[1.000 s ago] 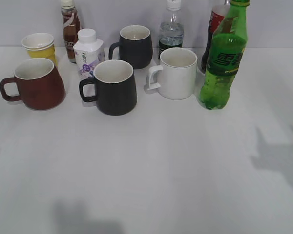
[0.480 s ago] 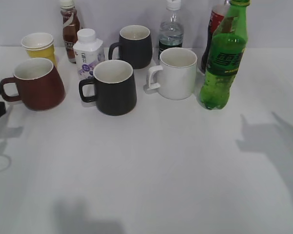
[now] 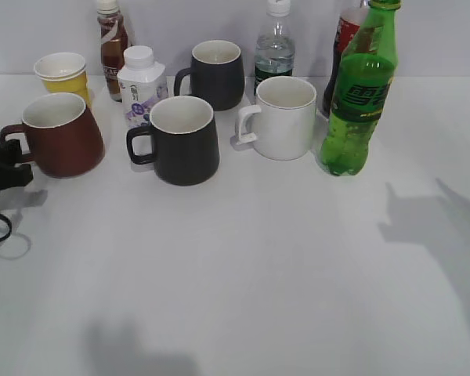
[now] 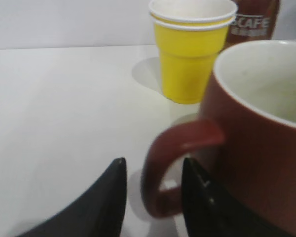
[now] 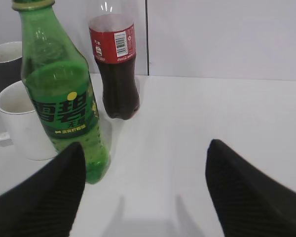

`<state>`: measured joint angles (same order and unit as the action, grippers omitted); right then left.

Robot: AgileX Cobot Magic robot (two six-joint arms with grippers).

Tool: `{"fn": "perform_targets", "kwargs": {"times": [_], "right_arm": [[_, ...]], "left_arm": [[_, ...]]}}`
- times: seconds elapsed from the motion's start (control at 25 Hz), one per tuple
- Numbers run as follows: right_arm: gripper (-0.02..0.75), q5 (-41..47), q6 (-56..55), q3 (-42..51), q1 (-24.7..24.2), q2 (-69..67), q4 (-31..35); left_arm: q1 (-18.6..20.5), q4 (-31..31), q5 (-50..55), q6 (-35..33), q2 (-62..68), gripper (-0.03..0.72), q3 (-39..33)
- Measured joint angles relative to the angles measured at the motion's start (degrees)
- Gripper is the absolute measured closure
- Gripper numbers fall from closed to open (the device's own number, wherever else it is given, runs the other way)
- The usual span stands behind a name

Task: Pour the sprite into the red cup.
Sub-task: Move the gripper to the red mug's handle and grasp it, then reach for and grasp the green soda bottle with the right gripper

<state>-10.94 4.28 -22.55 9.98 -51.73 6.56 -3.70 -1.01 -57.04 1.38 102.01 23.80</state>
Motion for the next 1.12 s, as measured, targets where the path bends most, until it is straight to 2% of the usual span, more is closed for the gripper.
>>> {"fn": "perform_targets", "kwargs": {"times": [0.56, 0.68, 0.8, 0.84, 0.96, 1.12], "right_arm": [[0.170, -0.7, 0.1, 0.0, 0.0, -4.6, -0.2], [0.170, -2.4, 0.1, 0.0, 0.0, -7.1, -1.4], [0.175, -5.3, 0.0, 0.0, 0.5, -9.8, -3.5], [0.182, -7.1, 0.0, 0.1, 1.2, -10.8, -4.4], [0.202, -13.8, 0.0, 0.1, 4.2, -15.1, -10.3], [0.195, -19.3, -4.8, -0.8, 7.1, -23.6, -13.0]], "left_arm": [[0.4, -0.3, 1.7, 0.0, 9.5, 0.393, 11.2], [0.4, -1.6, 1.7, 0.0, 10.6, 0.455, 13.3], [0.5, -3.7, 1.7, -0.2, 10.9, 0.590, 13.9], [0.5, -4.1, 1.7, -0.3, 10.9, 0.606, 13.9], [0.5, -4.6, 1.6, -0.4, 10.8, 0.606, 13.9], [0.5, -4.8, 2.7, -0.7, 8.1, 0.607, 11.4]]}}
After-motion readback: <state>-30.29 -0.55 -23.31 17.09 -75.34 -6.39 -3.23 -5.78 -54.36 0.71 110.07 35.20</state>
